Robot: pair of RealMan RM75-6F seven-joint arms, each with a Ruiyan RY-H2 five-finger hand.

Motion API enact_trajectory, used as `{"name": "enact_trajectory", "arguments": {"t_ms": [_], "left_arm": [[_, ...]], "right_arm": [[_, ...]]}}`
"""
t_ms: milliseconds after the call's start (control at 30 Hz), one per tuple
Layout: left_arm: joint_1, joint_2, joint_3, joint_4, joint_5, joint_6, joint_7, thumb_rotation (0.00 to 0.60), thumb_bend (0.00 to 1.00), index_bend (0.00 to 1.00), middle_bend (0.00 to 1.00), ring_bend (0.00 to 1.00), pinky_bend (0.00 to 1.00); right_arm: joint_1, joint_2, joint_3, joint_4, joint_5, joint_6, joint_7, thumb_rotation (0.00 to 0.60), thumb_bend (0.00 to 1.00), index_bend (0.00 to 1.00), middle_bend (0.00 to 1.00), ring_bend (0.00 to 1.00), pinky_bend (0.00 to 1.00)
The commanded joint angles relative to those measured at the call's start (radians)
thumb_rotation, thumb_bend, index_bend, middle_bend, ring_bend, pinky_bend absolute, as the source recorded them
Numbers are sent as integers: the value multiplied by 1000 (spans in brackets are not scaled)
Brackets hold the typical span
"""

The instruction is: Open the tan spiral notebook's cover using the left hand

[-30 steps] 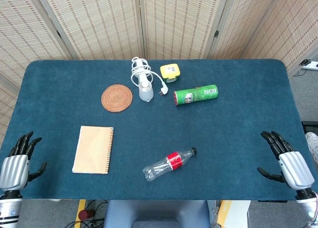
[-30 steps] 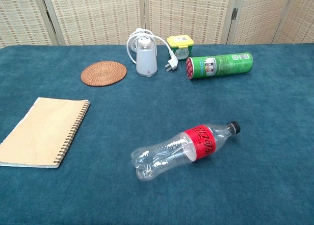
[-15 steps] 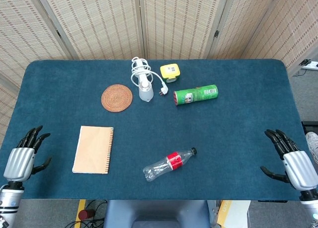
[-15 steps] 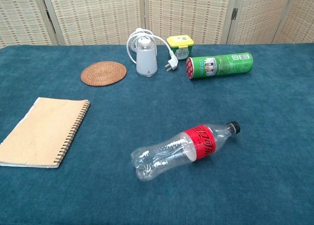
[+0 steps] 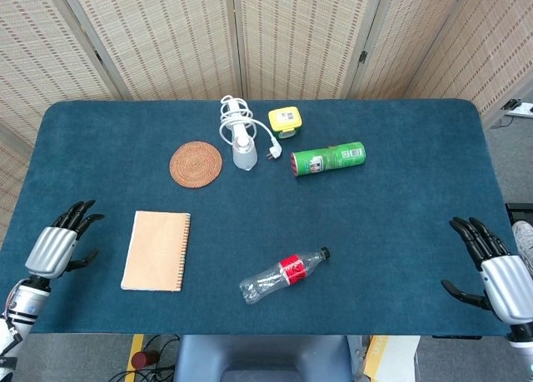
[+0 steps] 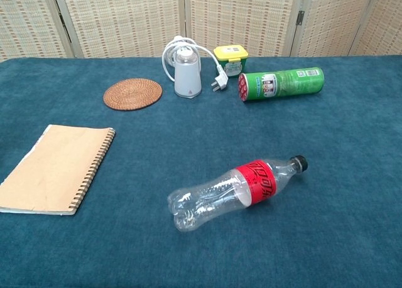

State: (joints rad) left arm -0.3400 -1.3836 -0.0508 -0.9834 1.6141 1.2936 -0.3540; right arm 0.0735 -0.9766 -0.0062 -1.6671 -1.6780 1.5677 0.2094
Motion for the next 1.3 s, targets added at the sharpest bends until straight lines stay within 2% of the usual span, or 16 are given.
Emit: {"name": "enact_trajectory", "arguments": {"t_ms": [33,267,567,867,1300], "left_arm": [[-35,-87,25,166,18,-27,-102,600,285,235,82,49,223],[-43,-204,49,410,22,-16,-228,600,152,216,91,49,222],[-46,-347,77,663,35,34,-319,600,133,200,91,49,221],[-59,-419,103,790,47,46,-313,600,133,204,100,49,216],[-77,-458,138,844,62,51,-283,600,133,185,100,49,216]], "right_arm": [[-3,3,-1,-6,0,2,-7,600,222,3,118,14,151],[-9,1,-2,-16,1,2,-18,600,222,3,118,14,151],[-18,10,-3,-36,2,8,-36,600,222,3,118,14,151],[-23,20,-5,-59,-4,8,-60,600,222,3,118,14,151],[-28,22,-4,-81,2,3,-84,600,222,3,118,14,151]]}}
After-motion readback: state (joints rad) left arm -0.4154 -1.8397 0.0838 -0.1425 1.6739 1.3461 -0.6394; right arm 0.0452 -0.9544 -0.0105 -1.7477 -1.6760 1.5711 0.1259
